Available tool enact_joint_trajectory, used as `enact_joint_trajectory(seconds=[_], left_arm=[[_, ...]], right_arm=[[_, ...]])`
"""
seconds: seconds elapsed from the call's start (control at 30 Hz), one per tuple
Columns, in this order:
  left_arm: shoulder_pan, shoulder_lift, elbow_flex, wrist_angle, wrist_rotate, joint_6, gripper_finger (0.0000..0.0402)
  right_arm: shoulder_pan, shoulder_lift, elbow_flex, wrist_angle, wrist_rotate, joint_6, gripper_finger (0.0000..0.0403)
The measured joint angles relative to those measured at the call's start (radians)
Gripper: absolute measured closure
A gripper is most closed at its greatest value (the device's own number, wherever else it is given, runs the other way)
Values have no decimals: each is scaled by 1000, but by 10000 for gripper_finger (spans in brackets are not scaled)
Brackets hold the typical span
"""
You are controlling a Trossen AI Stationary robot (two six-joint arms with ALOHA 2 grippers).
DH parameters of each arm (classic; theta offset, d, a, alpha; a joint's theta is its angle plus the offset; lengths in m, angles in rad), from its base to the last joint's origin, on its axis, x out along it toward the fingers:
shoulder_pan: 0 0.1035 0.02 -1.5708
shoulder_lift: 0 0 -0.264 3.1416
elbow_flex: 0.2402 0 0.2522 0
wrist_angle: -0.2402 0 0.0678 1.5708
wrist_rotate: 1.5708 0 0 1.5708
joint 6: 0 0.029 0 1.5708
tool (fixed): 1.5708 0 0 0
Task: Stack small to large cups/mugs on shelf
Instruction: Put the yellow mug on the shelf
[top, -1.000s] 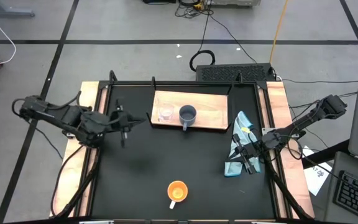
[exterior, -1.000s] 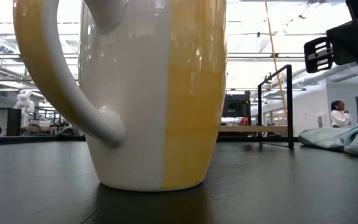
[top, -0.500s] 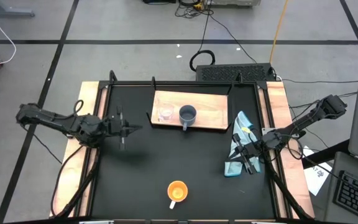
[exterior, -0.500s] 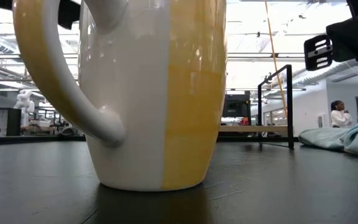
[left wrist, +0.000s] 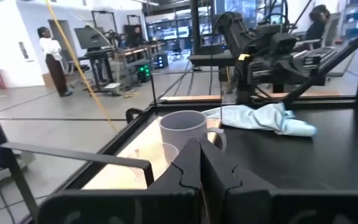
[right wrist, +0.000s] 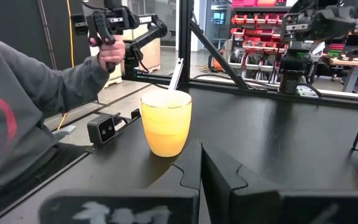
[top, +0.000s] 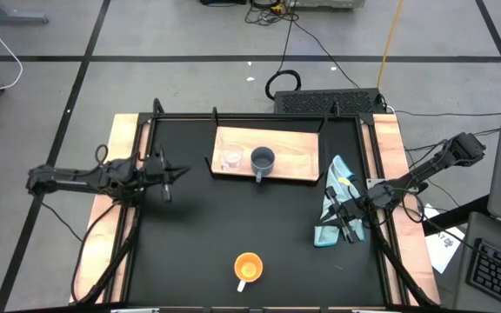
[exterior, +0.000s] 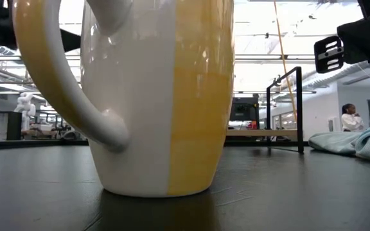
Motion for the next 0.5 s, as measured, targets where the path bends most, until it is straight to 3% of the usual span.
enact_joint_trajectory(seconds=[0.5], left_arm=[[0,-86,-161,70,94,-57,402]], right_arm=[[0,0,0,23,0,-49,403]])
